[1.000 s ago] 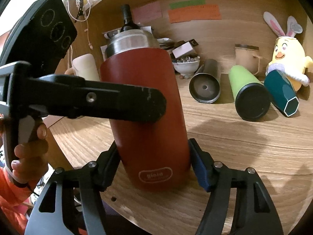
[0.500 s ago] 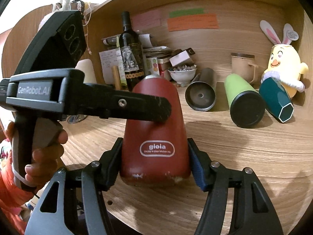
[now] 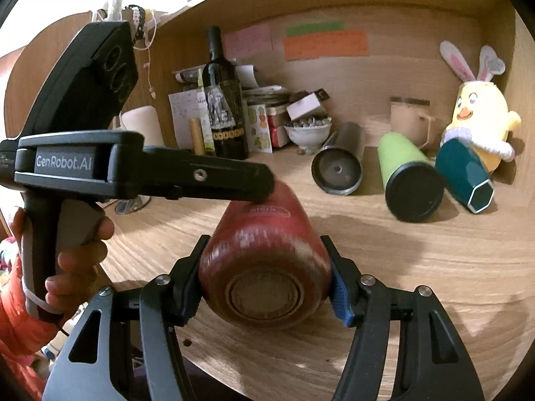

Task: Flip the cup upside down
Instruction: 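Lower the thermos rim-down onto the desk and open the left tool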

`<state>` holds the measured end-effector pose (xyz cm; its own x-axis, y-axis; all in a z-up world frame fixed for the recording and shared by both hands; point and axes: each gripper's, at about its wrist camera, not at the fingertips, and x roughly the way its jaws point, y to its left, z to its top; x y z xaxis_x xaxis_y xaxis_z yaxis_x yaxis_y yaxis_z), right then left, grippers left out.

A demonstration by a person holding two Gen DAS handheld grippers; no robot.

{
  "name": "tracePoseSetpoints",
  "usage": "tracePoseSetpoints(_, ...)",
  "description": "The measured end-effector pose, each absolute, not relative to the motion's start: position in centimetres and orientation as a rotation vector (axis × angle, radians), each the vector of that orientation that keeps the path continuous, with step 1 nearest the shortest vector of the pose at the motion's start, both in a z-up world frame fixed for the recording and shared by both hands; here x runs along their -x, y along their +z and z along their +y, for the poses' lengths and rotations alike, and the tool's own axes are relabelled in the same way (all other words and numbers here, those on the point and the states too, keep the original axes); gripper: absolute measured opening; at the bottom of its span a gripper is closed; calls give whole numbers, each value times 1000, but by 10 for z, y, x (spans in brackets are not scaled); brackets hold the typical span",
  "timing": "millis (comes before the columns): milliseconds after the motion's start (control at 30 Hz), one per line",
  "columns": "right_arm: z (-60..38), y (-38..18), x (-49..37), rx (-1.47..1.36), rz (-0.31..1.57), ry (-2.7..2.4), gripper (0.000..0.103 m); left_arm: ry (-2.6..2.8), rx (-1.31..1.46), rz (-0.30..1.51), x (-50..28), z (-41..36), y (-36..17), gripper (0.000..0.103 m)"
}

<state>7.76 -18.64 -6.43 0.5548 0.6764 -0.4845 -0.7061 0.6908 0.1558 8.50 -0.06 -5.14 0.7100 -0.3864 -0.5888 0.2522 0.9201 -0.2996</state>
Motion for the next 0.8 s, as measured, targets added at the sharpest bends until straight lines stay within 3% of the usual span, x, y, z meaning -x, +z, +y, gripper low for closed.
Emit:
tracePoseSetpoints(433,-186,-34,-78,57,470,800,59,-414,178,577,-59,1,-3,83)
tracePoseSetpoints(800,-154,-29,-105,77,499,818,59,-317,215,589,-85,28,-5,83)
